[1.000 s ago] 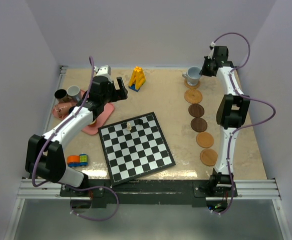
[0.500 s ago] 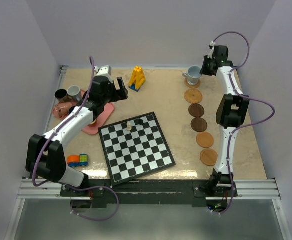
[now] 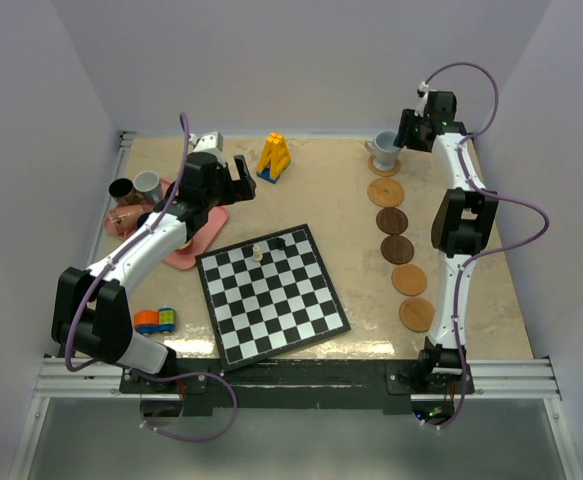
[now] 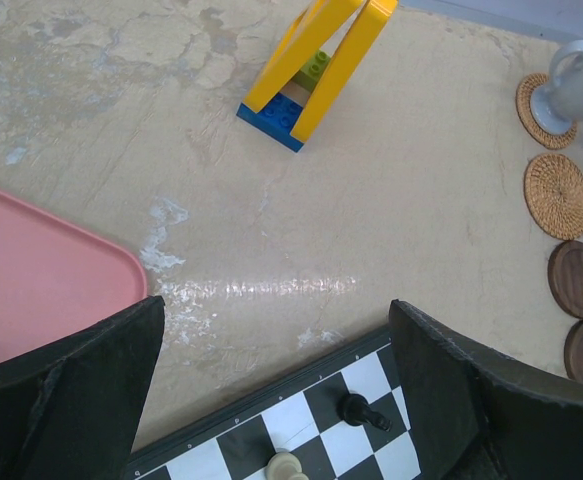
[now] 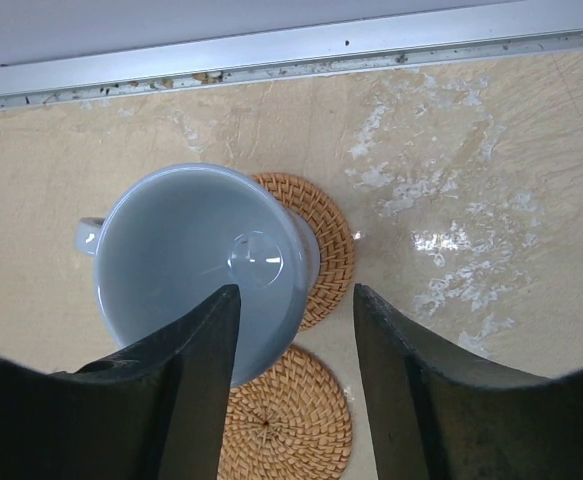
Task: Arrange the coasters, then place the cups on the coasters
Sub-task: Place the cup on the coaster, then pick up the cup from the tray.
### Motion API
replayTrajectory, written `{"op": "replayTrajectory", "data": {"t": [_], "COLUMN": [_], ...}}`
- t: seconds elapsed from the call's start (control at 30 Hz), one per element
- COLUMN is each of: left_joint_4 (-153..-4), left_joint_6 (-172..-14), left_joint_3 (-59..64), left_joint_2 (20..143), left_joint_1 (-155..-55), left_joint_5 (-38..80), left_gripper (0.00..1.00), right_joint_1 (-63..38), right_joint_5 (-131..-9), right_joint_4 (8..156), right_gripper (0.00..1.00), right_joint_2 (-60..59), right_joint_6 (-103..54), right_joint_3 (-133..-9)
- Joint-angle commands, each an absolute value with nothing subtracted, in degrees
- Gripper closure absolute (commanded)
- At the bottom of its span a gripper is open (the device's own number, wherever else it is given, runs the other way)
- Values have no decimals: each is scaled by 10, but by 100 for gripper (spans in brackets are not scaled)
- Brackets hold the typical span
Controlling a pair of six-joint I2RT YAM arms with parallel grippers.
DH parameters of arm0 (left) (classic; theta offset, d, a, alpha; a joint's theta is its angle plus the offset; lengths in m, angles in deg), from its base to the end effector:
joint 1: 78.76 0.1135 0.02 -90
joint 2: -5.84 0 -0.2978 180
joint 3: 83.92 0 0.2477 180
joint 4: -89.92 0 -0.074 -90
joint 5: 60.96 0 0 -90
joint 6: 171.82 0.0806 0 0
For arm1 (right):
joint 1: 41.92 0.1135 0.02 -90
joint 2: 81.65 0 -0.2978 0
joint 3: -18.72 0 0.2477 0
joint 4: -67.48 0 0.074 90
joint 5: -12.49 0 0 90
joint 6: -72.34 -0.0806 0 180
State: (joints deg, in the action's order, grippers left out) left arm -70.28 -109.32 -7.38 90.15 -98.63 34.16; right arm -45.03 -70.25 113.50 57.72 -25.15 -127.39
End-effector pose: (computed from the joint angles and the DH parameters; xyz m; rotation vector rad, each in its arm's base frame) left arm 0.3529 -0.1199 0.3049 -0.1942 2.0674 -0.4203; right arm 0.6108 -0.0230 0.2390 0.1408 2.2519 0.1838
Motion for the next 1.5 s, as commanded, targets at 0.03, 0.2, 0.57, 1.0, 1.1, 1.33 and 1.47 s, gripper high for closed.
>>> {"op": "replayTrajectory", "data": {"t": [0.03, 0.2, 0.57, 1.0, 1.1, 1.33, 1.47], "left_joint_4": [-706, -710, -678, -502, -467, -479, -479], "left_joint_6": [-1102, -1100, -1086, -1107, -1102, -1125, -1107], "left_joint_3": [-63, -65, -78, -14, -14, -79, -71], "left_joint_2": [897, 892, 845, 870, 879, 885, 903], "left_joint_1": [-984, -984, -970, -734, -722, -674, -667], "left_joint_5": [338, 345, 403, 356, 390, 407, 453], "left_gripper": [2, 2, 1, 11, 22, 41, 41], "right_joint_1": [-453, -453, -453, -451, -450, -450, -450], "right_joint_5": [-677, -651, -656, -644, -642, -649, -638], "right_joint_4": [1112, 1114, 1058, 895, 888, 894, 902], "right_gripper": [44, 36, 33, 37, 38, 39, 40], "right_joint_2": [564, 554, 469, 272, 237, 199, 206], "right_joint_6": [-242, -245, -253, -323, -321, -290, -290], "right_joint_3": [-1296, -1301, -1250, -1030, -987, -937, -950]}}
